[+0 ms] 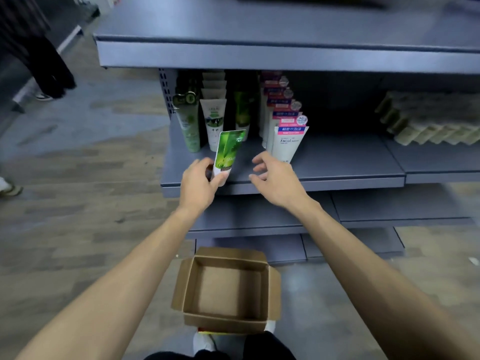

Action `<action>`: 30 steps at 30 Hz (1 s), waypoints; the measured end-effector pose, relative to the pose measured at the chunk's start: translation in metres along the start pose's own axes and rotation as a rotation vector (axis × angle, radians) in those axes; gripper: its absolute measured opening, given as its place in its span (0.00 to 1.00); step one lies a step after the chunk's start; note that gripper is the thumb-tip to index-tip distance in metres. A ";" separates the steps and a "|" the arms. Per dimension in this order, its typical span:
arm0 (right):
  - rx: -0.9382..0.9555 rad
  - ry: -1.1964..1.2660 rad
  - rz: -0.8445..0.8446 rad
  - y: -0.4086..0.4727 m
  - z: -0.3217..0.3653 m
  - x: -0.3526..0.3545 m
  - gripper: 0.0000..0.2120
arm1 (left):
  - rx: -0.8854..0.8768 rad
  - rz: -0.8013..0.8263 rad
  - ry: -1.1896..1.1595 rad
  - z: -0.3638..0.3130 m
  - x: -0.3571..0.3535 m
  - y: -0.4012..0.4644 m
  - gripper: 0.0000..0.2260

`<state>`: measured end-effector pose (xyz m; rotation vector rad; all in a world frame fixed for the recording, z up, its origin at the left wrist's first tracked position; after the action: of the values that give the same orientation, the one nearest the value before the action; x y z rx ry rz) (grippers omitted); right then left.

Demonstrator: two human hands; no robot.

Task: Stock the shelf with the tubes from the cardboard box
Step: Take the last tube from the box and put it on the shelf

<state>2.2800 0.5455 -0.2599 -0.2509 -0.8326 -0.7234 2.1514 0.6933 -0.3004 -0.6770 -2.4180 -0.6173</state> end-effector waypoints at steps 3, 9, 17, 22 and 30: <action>-0.036 0.005 -0.044 0.000 -0.014 0.004 0.14 | 0.057 0.029 -0.061 0.000 -0.015 0.008 0.13; -0.062 0.003 -0.111 0.013 -0.030 -0.002 0.13 | 0.029 0.072 -0.086 0.001 -0.041 0.020 0.13; -0.074 0.024 -0.167 0.018 -0.041 -0.013 0.12 | 0.020 0.036 -0.151 -0.003 -0.061 0.038 0.07; -0.072 0.021 -0.165 0.022 -0.046 -0.017 0.11 | -0.002 -0.003 -0.102 -0.002 -0.071 0.054 0.09; -0.092 0.029 -0.146 0.022 -0.054 -0.025 0.10 | 0.016 -0.023 -0.086 -0.009 -0.090 0.079 0.09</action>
<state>2.3146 0.5486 -0.3130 -0.2636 -0.7965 -0.9013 2.2658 0.7199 -0.3271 -0.6829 -2.5101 -0.5887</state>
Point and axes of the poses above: each hand's wrist, its own y-axis towards the middle knuckle, its own x-axis out of the back of the hand, z = x × y, the point moved 1 cm from there along y, towards the middle knuckle, and after that the axes turned 6 degrees about -z, right-handed, at the moved point
